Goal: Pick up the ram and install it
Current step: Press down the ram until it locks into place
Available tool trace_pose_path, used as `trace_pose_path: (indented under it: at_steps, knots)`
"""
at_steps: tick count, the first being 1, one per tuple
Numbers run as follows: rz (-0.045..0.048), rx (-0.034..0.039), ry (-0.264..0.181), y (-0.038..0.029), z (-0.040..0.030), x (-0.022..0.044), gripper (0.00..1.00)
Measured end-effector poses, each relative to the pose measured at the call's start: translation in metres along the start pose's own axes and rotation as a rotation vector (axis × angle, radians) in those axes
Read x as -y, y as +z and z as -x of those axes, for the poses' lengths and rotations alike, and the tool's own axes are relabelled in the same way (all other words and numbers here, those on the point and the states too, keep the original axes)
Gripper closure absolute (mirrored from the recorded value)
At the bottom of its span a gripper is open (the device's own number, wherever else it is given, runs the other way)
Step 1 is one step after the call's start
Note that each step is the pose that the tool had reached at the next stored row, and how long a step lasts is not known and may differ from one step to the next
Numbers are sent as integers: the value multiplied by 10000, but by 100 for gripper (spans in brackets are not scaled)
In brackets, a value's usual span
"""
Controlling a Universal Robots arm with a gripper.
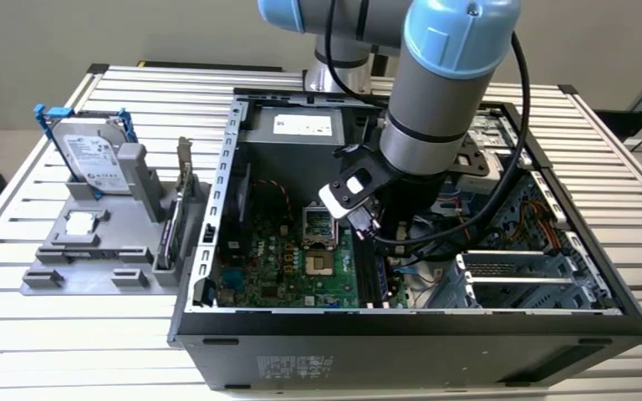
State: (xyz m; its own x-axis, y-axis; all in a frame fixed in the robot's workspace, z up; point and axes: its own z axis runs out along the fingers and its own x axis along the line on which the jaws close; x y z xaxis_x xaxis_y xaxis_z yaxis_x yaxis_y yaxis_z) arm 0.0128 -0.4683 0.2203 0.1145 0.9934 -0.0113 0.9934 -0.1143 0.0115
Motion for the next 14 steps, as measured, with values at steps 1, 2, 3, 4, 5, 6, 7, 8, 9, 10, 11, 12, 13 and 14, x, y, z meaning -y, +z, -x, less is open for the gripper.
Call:
trace_pose_path:
  at_steps: [1, 2, 3, 4, 5, 6, 7, 8, 9, 10, 11, 12, 13, 14]
  knots:
    - [-1, -7, -1, 14, 0, 0, 100]
    - [-1, -14, -3, 18, 0, 0, 100]
    - [-2, -24, -3, 19, 0, 1, 100]
    - [-7, -24, -5, 4, -2, 0, 100]
    - [-8, -58, -4, -19, -6, -1, 100]
    - [-11, -63, -4, -52, -6, -1, 100]
    - [-19, -44, -5, -98, -2, -2, 100]
    - [-25, -41, -5, -137, 0, -2, 100]
    - [-31, -41, -5, -175, 0, -2, 100]
    - [-40, -37, -5, -214, 1, -3, 100]
    - [-50, -37, -5, -254, 2, -3, 100]
    - [-59, -35, -5, -294, 2, -3, 100]
    - [-72, -32, -5, -329, 3, -4, 100]
    - [-83, -32, -5, -354, 3, -4, 100]
